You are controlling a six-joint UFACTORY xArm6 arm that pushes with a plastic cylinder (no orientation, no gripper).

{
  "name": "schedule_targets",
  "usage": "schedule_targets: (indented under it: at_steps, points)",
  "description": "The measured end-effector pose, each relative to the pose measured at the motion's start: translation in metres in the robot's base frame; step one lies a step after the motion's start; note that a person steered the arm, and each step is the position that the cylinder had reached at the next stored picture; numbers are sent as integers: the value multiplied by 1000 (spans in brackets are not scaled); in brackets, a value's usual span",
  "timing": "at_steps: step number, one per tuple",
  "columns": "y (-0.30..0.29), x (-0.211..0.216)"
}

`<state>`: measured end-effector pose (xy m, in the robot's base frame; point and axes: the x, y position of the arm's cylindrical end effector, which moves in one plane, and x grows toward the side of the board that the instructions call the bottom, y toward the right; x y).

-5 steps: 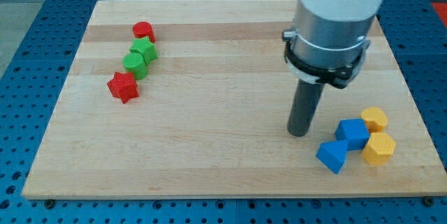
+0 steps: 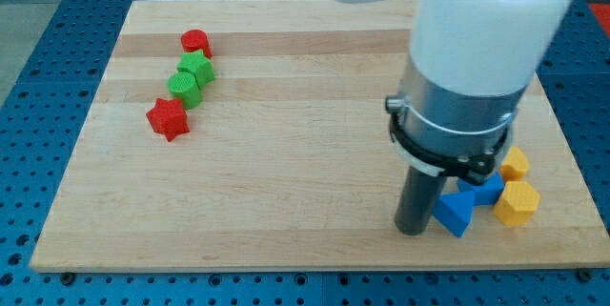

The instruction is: Move the blue triangle towards the yellow hexagon

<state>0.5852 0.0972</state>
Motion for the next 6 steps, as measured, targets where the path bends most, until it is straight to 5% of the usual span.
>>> schedule_targets:
  at_steps: [6]
  points:
    - [47, 0]
